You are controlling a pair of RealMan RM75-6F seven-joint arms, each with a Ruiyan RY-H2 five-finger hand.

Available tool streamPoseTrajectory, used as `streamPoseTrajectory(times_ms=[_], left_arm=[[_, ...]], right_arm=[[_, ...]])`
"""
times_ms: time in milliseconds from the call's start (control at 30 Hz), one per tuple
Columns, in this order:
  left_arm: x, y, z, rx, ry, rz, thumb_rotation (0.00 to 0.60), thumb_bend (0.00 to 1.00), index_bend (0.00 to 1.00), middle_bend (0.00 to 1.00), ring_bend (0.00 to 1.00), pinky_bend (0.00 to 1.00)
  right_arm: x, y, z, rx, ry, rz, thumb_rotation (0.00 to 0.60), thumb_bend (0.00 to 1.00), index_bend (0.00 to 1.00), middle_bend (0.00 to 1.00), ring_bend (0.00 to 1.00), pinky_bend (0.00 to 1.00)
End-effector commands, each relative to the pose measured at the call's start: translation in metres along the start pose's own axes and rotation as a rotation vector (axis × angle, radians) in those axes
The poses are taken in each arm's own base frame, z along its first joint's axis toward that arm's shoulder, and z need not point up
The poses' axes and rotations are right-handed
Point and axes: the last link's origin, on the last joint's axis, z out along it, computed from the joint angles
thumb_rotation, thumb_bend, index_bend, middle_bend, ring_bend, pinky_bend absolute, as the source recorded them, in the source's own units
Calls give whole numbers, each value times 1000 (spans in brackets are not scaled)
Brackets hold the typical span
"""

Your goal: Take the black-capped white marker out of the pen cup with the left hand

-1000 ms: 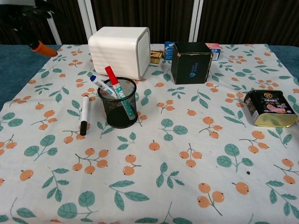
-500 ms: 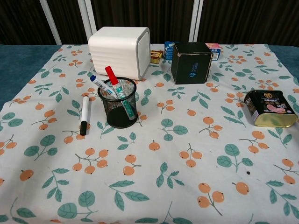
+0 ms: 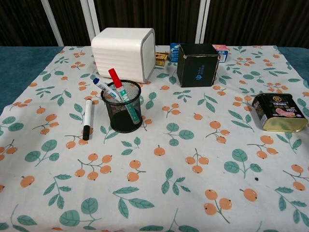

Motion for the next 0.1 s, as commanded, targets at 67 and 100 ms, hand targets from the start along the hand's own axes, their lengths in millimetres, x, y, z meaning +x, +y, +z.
streamPoseTrajectory(times_ms=[67,100], left_arm=[[4,-7,0,15,19,-5,600,207,191,0,0,0],[4,-8,0,17,17,-5,600,207,191,0,0,0]], right_arm=[[1,0,-1,0,2,0,600,178,88,0,26,206],[0,0,-1,0,0,0,600,178,88,0,26,206]])
